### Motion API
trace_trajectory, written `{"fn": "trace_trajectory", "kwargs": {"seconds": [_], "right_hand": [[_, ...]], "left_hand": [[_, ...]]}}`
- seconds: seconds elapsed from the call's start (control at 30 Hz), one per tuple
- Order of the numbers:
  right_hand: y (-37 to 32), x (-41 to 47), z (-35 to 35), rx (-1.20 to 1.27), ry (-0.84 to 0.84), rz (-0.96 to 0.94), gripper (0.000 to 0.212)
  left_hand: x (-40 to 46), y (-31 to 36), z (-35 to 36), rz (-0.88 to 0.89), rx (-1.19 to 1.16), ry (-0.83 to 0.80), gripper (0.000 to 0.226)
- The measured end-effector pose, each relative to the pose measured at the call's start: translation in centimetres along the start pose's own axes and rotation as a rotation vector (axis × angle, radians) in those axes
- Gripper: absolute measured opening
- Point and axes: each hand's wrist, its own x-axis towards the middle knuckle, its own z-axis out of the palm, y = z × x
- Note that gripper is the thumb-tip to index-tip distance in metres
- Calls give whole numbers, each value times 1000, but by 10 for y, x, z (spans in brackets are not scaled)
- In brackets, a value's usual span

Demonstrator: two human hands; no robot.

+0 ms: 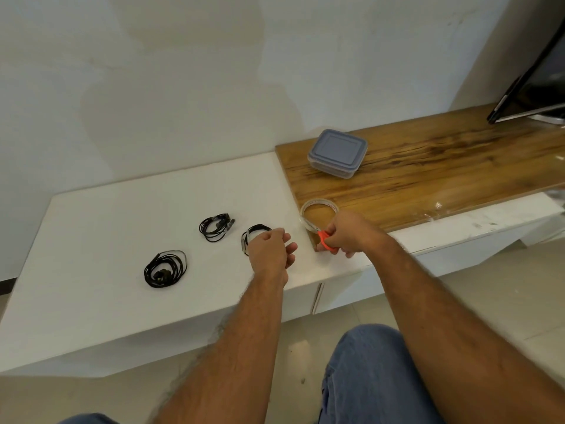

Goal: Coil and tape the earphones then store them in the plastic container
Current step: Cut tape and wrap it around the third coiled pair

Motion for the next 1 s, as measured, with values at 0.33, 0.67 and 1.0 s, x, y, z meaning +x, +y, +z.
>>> {"fn": "trace_trajectory", "kwargs": {"seconds": [0.33,0.67,1.0], "right_hand": [[-38,8,-22,-629,32,-25,28],[-49,16,-31,-789,47,-69,26],[-54,21,-34,-908,57,-75,20]], "left_hand": [[10,-1,0,-6,-22,-12,11],[13,-1,0,4,-30,-22,12],[13,2,-1,14,-4,-20,15]]}}
